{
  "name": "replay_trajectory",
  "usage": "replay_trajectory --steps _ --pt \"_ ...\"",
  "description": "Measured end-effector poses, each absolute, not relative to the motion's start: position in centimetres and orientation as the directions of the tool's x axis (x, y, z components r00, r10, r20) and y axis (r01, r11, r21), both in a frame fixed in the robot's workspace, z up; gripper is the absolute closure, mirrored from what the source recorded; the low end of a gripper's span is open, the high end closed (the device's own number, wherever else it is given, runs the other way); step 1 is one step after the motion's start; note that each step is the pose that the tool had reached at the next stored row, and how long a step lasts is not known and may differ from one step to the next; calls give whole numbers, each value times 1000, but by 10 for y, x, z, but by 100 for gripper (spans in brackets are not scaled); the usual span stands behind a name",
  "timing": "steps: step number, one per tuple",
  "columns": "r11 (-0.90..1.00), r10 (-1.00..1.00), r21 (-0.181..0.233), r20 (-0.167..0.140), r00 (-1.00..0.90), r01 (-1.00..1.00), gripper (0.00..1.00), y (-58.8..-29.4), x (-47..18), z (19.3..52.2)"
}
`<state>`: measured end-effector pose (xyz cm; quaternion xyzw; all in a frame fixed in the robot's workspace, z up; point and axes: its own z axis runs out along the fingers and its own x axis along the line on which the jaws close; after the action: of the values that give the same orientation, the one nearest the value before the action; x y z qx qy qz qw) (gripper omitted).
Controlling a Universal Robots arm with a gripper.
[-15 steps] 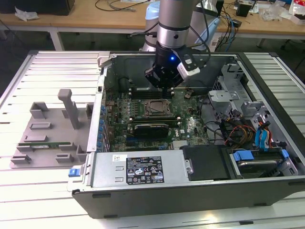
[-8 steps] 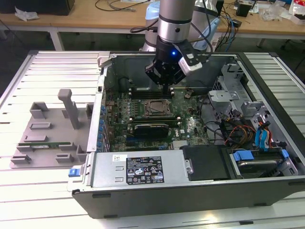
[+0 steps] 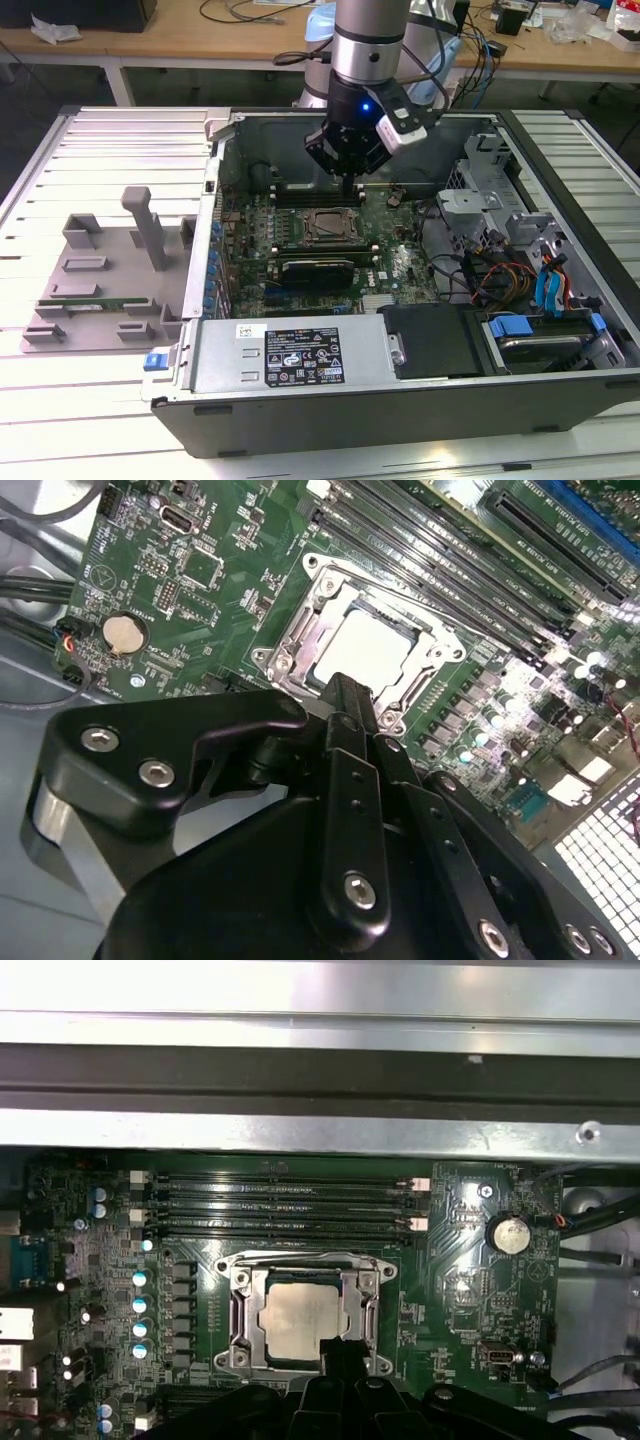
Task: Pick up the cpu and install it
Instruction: 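Install the first cpu locking lever, then install the second cpu locking lever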
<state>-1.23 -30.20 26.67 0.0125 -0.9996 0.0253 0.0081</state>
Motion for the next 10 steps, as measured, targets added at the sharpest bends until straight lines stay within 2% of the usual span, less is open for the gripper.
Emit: replay_trajectory --steps 10 --pt "998 -25 -50 17 -1000 -25 89 -302 -12 268"
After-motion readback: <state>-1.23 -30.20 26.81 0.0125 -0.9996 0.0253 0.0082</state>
